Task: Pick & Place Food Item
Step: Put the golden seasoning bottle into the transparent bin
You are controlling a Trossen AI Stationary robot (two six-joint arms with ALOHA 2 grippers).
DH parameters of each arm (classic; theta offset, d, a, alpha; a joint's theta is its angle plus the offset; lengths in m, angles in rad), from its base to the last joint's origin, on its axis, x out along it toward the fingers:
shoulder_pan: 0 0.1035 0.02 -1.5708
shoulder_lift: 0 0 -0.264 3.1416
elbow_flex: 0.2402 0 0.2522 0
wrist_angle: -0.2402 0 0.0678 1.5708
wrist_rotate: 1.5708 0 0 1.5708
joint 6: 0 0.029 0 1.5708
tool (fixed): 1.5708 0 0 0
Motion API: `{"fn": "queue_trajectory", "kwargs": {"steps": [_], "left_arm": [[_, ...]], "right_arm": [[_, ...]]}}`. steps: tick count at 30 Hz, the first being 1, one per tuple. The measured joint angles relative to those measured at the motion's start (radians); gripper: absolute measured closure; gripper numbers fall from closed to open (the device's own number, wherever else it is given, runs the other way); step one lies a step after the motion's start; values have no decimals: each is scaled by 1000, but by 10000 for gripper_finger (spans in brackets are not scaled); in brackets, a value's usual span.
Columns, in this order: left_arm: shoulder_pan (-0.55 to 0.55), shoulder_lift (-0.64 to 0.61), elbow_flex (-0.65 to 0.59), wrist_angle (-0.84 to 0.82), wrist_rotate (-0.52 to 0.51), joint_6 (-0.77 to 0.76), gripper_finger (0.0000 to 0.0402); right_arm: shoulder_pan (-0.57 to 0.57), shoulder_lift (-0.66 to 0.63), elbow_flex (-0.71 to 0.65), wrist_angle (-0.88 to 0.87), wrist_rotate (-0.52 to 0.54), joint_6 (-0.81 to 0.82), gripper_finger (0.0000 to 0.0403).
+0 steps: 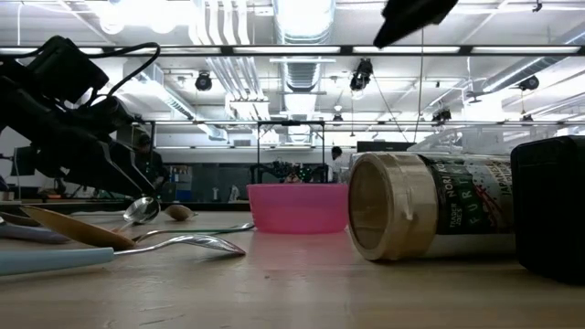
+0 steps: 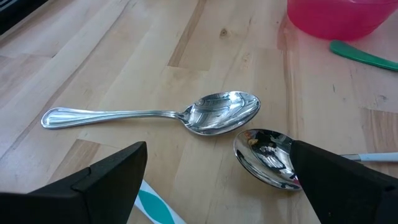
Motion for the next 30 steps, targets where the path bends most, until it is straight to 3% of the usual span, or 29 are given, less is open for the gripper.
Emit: {"fn": "queue_trajectory", "kwargs": {"steps": [11,30], "left_arm": [[0,0,0,0,0,0,5],[0,2,0,0,0,0,5]], "right_arm": [[5,111,-2,52,-152,-58,85],[15,233,-3,172,-303,-50,85]]}}
